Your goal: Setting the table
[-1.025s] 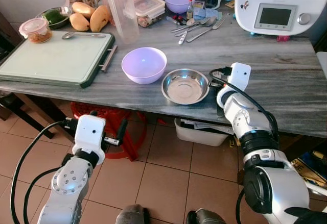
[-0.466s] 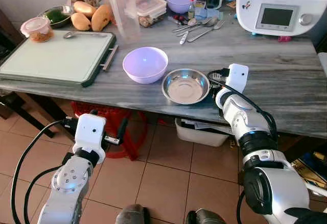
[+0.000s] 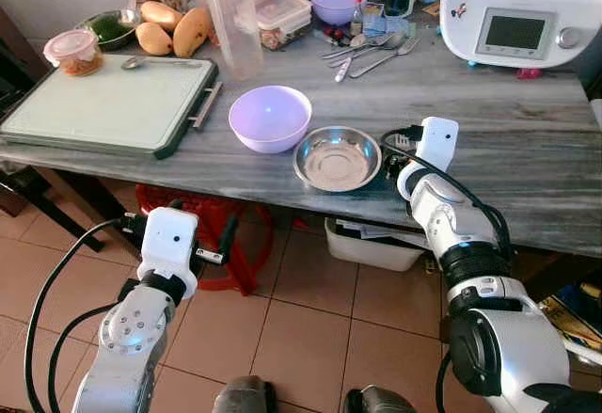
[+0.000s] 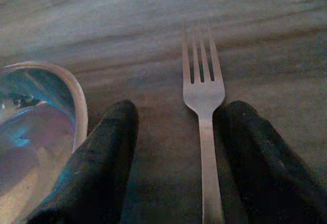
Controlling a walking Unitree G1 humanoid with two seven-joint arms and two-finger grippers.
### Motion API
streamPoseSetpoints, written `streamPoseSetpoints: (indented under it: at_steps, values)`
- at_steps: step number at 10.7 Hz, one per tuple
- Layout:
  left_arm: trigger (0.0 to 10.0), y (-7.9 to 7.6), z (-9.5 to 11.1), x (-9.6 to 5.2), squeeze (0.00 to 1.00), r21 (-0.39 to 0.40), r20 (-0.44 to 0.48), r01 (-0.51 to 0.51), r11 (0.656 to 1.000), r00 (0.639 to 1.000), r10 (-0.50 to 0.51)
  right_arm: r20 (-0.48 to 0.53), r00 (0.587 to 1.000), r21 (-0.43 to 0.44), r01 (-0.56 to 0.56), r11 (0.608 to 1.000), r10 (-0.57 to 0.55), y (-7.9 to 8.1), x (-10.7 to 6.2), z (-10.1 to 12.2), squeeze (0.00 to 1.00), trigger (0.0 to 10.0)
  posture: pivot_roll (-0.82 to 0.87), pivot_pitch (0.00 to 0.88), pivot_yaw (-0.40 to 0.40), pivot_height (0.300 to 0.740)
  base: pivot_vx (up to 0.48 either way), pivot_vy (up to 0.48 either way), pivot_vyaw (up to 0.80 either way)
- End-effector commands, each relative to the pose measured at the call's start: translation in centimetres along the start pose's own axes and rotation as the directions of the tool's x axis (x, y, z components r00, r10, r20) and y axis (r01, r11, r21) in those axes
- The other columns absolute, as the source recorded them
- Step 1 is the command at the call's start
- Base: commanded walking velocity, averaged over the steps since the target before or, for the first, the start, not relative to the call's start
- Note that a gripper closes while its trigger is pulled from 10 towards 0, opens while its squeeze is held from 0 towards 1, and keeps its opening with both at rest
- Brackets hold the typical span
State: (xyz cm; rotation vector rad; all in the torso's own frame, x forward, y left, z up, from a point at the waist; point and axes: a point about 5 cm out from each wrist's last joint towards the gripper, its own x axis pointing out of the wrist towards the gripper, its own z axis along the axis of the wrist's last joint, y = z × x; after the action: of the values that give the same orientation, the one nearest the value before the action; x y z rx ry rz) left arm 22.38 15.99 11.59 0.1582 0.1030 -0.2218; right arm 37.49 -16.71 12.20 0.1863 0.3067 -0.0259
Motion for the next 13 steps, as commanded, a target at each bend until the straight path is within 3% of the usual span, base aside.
streamPoseSetpoints:
  at_steps: [1, 7, 9, 13]
  values:
    - [10.0, 0.1, -0.2, 0.1, 0.00, 0.000, -0.010, -0.007, 1.000, 1.000, 0.007, -0.022, 0.998, -0.001, 0.051, 0.999, -0.051, -1.0, -0.2, -0.7, 1.00, 10.0, 0.13, 0.068, 0.088, 0.740, 0.000, 0.000, 0.00]
    - [10.0, -0.4, -0.2, 0.7, 0.00, -0.022, 0.009, -0.003, 1.000, 1.000, 0.004, 0.145, 0.988, 0.048, 0.046, 0.998, -0.053, -1.3, -1.1, 0.9, 1.00, 10.0, 0.11, 0.021, 0.071, 0.740, 0.000, 0.000, 0.00]
    - [10.0, -0.6, -0.2, 0.9, 0.00, -0.027, 0.019, -0.002, 1.000, 1.000, 0.003, 0.202, 0.978, 0.026, 0.040, 0.999, -0.044, -1.0, -1.3, 1.6, 1.00, 10.0, 0.10, 0.004, 0.068, 0.740, 0.000, 0.000, 0.00]
    - [10.0, -0.9, -0.4, 0.7, 0.00, -0.041, 0.023, -0.001, 0.999, 1.000, 0.002, 0.121, 0.973, -0.016, 0.202, 0.979, -0.199, -2.9, -2.4, -0.9, 0.98, 10.0, 0.09, 0.023, 0.061, 0.740, 0.000, 0.000, 0.00]
